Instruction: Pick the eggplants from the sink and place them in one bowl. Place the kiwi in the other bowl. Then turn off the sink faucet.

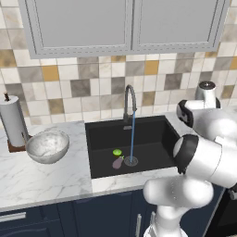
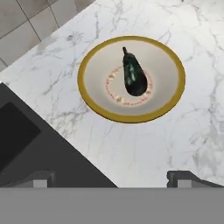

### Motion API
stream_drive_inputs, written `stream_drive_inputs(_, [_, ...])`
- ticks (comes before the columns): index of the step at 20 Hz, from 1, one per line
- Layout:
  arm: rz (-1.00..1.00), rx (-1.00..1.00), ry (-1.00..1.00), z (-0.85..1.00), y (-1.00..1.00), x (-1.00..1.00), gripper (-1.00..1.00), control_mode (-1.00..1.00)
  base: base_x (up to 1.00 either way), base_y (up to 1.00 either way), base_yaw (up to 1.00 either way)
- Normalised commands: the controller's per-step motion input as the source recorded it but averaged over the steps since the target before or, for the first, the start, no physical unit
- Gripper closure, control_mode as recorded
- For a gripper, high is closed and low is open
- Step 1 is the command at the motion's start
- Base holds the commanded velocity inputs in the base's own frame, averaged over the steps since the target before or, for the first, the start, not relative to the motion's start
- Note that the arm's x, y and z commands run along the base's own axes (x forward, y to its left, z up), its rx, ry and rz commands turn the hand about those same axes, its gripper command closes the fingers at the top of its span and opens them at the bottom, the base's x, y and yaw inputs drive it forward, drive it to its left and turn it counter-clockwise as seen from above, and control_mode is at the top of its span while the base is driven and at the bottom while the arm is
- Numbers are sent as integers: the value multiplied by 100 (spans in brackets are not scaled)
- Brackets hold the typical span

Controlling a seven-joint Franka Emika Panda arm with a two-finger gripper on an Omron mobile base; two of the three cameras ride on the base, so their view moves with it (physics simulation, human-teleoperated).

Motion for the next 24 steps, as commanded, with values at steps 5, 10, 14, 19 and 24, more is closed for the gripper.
stream_drive_inputs(5, [18,2,22,2,73,-10,-100,-100,0,0,0])
stream_drive_inputs(10, [25,12,19,0,63,-1,-100,-100,0,0,0])
stream_drive_inputs(14, [24,19,1,-1,46,0,-100,-100,0,0,0])
stream_drive_inputs(19, [26,14,-5,-20,44,-1,-100,-100,0,0,0])
stream_drive_inputs(24, [22,0,-13,-28,66,-2,-100,-100,0,0,0])
